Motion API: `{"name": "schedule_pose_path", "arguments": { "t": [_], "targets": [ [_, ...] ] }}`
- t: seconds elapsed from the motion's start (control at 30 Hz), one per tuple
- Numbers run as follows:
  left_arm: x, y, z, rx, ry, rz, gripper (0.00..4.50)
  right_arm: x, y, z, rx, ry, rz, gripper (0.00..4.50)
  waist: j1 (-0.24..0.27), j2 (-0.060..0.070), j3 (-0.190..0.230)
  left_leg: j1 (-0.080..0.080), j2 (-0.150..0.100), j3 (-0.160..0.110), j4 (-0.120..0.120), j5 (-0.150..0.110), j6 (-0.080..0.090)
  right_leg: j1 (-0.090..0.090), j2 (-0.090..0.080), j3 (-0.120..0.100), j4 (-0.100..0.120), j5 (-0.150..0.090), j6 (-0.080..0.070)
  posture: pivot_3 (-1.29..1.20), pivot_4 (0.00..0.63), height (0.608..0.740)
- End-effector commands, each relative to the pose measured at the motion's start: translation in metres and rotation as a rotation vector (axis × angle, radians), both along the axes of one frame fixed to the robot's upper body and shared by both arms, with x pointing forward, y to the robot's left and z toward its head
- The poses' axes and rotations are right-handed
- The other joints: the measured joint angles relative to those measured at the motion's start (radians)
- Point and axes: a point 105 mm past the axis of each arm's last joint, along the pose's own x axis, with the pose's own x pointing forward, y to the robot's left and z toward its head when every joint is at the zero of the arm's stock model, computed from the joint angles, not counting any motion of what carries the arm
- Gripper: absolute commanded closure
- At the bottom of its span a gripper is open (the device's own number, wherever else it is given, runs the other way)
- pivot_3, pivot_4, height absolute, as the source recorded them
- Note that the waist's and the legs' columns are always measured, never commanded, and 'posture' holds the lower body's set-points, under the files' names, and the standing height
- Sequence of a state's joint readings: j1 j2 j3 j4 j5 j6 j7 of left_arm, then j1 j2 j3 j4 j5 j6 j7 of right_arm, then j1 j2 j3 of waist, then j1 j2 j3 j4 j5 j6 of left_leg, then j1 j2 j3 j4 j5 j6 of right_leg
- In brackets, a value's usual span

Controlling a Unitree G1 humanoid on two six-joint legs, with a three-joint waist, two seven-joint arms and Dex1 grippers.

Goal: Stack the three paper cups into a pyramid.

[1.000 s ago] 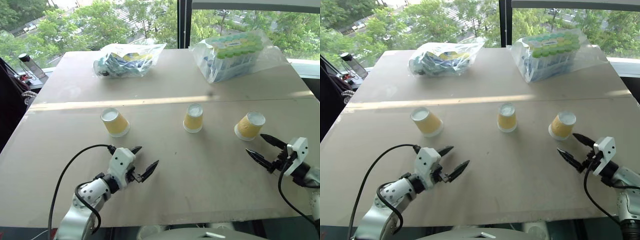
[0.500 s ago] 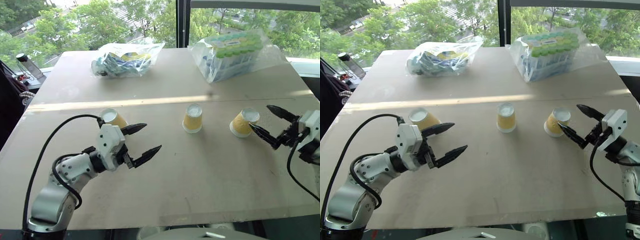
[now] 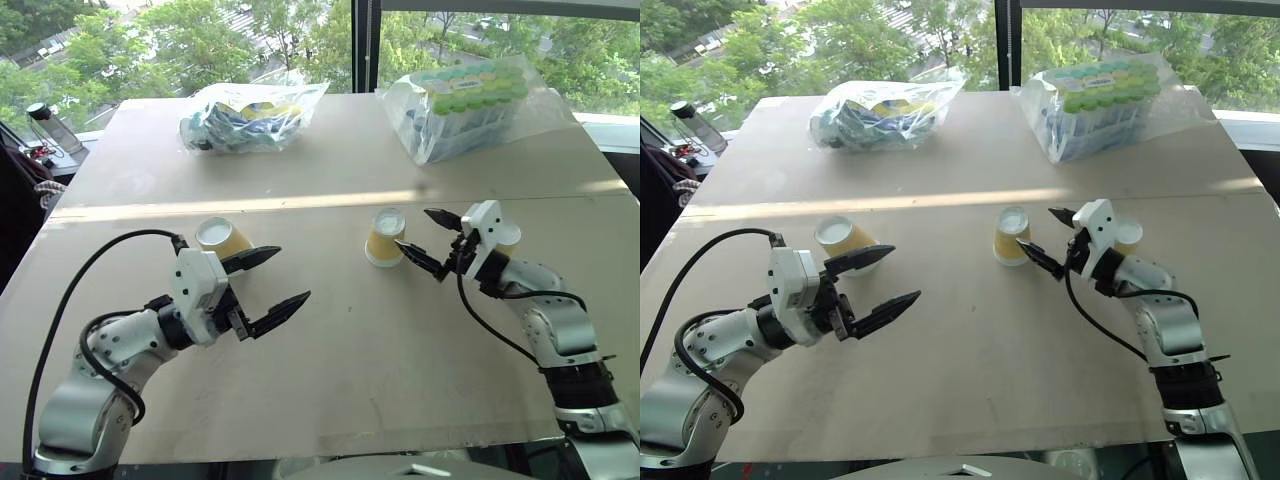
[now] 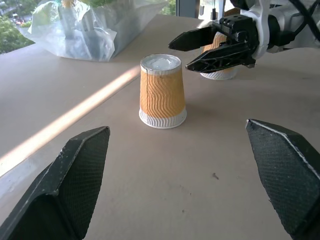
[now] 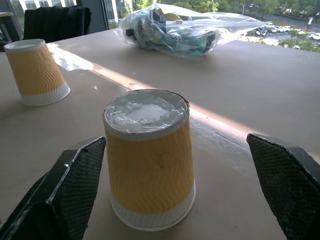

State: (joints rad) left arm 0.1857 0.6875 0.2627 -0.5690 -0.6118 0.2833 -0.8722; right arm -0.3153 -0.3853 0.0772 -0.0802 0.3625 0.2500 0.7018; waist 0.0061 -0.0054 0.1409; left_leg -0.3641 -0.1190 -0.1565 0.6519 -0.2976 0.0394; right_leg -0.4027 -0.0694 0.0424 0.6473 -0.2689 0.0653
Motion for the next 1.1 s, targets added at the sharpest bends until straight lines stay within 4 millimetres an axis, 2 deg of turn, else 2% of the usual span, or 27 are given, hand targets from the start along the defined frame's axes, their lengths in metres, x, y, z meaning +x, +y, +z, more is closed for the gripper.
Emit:
{"name": "schedule_pose_path", "arguments": {
  "t": [0.03,0.13,0.2,0.3,0.43,0.7,0.8,0.9,0.93,0.97,1.1],
  "targets": [
    [-0.006,0.0,0.008,-0.01,-0.022,-0.015,0.02,0.001,0.027,0.01,0.026,-0.064,0.068,0.0,-0.004,0.0,0.0,0.0,0.0,0.0,0.0,0.0,0.0,0.0,0.0,0.0,0.0,0.0,0.0,0.0,0.15,0.74],
    [-0.005,0.005,0.007,0.006,-0.025,0.001,0.02,0.008,0.044,0.013,0.039,-0.07,0.083,0.0,-0.017,0.0,0.0,0.0,0.0,0.0,0.0,0.0,0.0,0.0,0.0,0.0,0.001,0.0,0.0,0.0,0.15,0.74],
    [-0.003,0.006,0.008,0.002,-0.034,0.011,0.02,0.008,0.049,0.015,0.051,-0.069,0.092,0.0,-0.018,0.0,0.0,0.0,0.0,0.0,0.0,0.0,0.0,0.0,0.0,0.0,0.001,0.0,0.0,0.0,0.15,0.74],
    [-0.004,0.007,0.008,-0.008,-0.032,0.023,0.0,0.008,0.052,0.017,0.049,-0.082,0.105,0.65,-0.018,0.0,0.0,0.0,0.0,0.0,0.0,0.0,0.0,0.0,0.0,0.0,0.001,0.0,0.0,0.0,0.15,0.74],
    [-0.007,0.009,0.0,-0.006,-0.009,0.059,0.0,0.014,0.055,0.017,0.034,-0.081,0.089,2.33,-0.026,0.0,0.0,0.0,0.0,0.001,0.0,0.0,0.0,-0.001,0.0,0.001,0.001,0.0,0.0,0.0,0.15,0.74],
    [-0.012,0.016,-0.009,0.006,0.001,0.121,0.0,0.02,0.074,0.015,-0.002,-0.098,0.138,2.33,-0.023,0.0,0.0,0.001,0.0,0.001,0.0,0.0,0.0,-0.001,0.001,0.001,0.004,0.0,0.0,0.0,0.15,0.74],
    [-0.021,0.022,-0.011,-0.042,0.005,0.196,0.0,0.015,0.108,0.024,0.039,-0.099,0.243,2.33,-0.035,0.0,0.0,0.002,0.0,0.004,0.0,0.0,0.0,-0.001,0.0,0.002,0.004,0.0,0.0,0.0,0.15,0.74],
    [-0.028,0.025,-0.014,-0.048,0.011,0.243,0.0,0.018,0.125,0.022,0.047,-0.052,0.277,2.33,-0.047,-0.001,0.0,0.001,0.001,0.007,-0.001,0.0,0.0,-0.005,0.0,0.002,0.007,0.0,0.0,0.0,0.15,0.74],
    [-0.029,0.026,-0.014,-0.051,0.009,0.254,0.0,0.02,0.126,0.02,0.042,-0.038,0.279,1.6,-0.046,0.0,0.0,0.001,0.001,0.007,-0.001,0.0,0.0,-0.006,-0.001,0.001,0.008,0.0,0.0,0.0,0.15,0.74],
    [-0.029,0.026,-0.014,-0.053,0.008,0.26,0.0,0.021,0.127,0.019,0.046,-0.029,0.276,1.59,-0.043,-0.001,0.0,0.001,0.001,0.007,-0.001,0.0,0.0,-0.006,-0.001,0.0,0.009,0.0,0.0,0.0,0.15,0.74],
    [-0.028,0.025,-0.015,-0.065,0.002,0.268,0.0,0.022,0.118,0.029,0.092,-0.057,0.253,0.01,-0.037,-0.001,-0.001,0.001,0.0,0.008,0.001,0.0,0.0,-0.006,-0.001,0.001,0.009,0.0,0.0,0.0,0.15,0.74]
  ]
}}
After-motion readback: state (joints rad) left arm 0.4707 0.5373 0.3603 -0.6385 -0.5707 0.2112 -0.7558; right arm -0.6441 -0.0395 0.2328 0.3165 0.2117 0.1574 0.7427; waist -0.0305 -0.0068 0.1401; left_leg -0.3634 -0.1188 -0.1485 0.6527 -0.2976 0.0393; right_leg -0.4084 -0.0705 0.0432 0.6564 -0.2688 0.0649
